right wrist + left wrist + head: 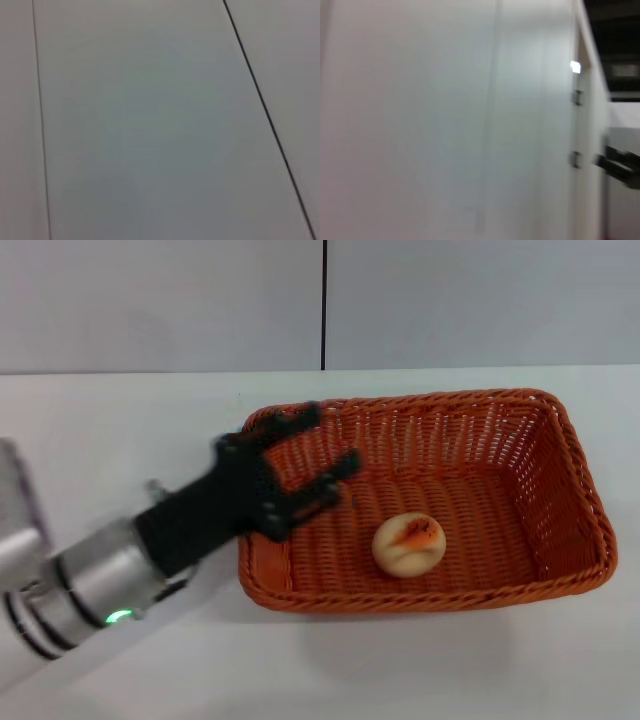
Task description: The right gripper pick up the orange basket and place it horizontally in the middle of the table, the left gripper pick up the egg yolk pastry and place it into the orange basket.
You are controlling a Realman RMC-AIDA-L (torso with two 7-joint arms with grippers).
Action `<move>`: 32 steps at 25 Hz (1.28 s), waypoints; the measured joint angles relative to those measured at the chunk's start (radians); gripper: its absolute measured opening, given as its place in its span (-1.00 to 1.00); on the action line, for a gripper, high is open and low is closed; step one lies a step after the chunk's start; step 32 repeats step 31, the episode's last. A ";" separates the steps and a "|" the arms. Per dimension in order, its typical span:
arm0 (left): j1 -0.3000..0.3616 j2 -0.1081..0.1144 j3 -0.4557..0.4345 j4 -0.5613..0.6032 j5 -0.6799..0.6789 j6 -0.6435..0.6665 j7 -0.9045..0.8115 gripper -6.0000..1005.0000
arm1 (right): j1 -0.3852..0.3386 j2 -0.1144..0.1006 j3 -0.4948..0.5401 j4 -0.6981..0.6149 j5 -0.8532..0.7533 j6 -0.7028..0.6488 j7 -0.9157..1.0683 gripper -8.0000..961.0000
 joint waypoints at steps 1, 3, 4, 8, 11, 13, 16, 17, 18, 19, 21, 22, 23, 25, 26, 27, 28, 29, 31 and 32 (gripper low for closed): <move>0.022 0.000 -0.026 0.020 -0.001 0.018 -0.001 -0.13 | 0.000 0.000 0.003 0.006 0.000 -0.005 -0.014 0.10; 0.081 0.001 -0.102 0.068 -0.001 0.068 -0.003 0.13 | 0.000 0.002 0.020 0.032 0.000 -0.018 -0.063 0.10; 0.117 0.001 -0.151 0.093 -0.001 0.097 -0.005 0.28 | 0.005 0.005 0.062 0.087 0.003 -0.025 -0.128 0.10; 0.258 0.002 -0.362 0.160 -0.001 0.168 -0.024 0.57 | 0.016 0.003 0.127 0.178 0.002 -0.032 -0.198 0.10; 0.350 0.002 -0.491 0.169 -0.001 0.193 -0.028 0.65 | 0.020 0.002 0.150 0.224 0.001 -0.059 -0.238 0.10; 0.400 0.002 -0.550 0.169 -0.001 0.203 -0.025 0.65 | 0.029 0.002 0.169 0.261 0.005 -0.080 -0.274 0.10; 0.454 0.000 -0.614 0.169 -0.001 0.211 -0.020 0.65 | 0.065 0.001 0.235 0.350 0.009 -0.112 -0.334 0.10; 0.468 -0.001 -0.624 0.170 -0.001 0.211 -0.014 0.65 | 0.065 0.001 0.235 0.350 0.009 -0.112 -0.334 0.10; 0.468 -0.001 -0.624 0.170 -0.001 0.211 -0.014 0.65 | 0.074 0.001 0.245 0.366 0.009 -0.125 -0.351 0.10; 0.468 -0.001 -0.624 0.170 -0.001 0.211 -0.014 0.65 | 0.089 0.000 0.253 0.389 0.010 -0.137 -0.383 0.10; 0.468 -0.001 -0.624 0.170 -0.001 0.211 -0.014 0.65 | 0.096 0.000 0.256 0.397 0.010 -0.140 -0.396 0.10; 0.468 -0.001 -0.624 0.170 -0.001 0.211 -0.014 0.65 | 0.101 0.000 0.258 0.401 0.008 -0.142 -0.404 0.10; 0.468 -0.001 -0.624 0.170 -0.001 0.211 -0.014 0.65 | 0.106 0.000 0.256 0.402 0.006 -0.147 -0.408 0.10; 0.532 -0.007 -0.647 0.128 -0.001 0.201 0.081 0.65 | 0.116 -0.001 0.248 0.405 -0.003 -0.163 -0.417 0.10; 0.532 -0.007 -0.647 0.128 -0.001 0.201 0.081 0.65 | 0.119 -0.001 0.246 0.406 -0.007 -0.167 -0.419 0.10; 0.567 -0.009 -0.660 0.096 -0.001 0.200 0.141 0.65 | 0.122 -0.001 0.244 0.407 -0.010 -0.171 -0.420 0.10; 0.567 -0.009 -0.660 0.096 -0.001 0.200 0.141 0.65 | 0.123 -0.001 0.244 0.411 -0.011 -0.172 -0.430 0.10; 0.567 -0.009 -0.660 0.096 -0.001 0.200 0.141 0.65 | 0.128 0.000 0.244 0.423 -0.015 -0.175 -0.467 0.10; 0.571 -0.010 -0.664 0.092 -0.001 0.196 0.156 0.65 | 0.130 0.000 0.246 0.432 -0.016 -0.176 -0.487 0.10; 0.571 -0.010 -0.664 0.092 -0.001 0.196 0.156 0.65 | 0.130 0.000 0.246 0.432 -0.016 -0.176 -0.487 0.10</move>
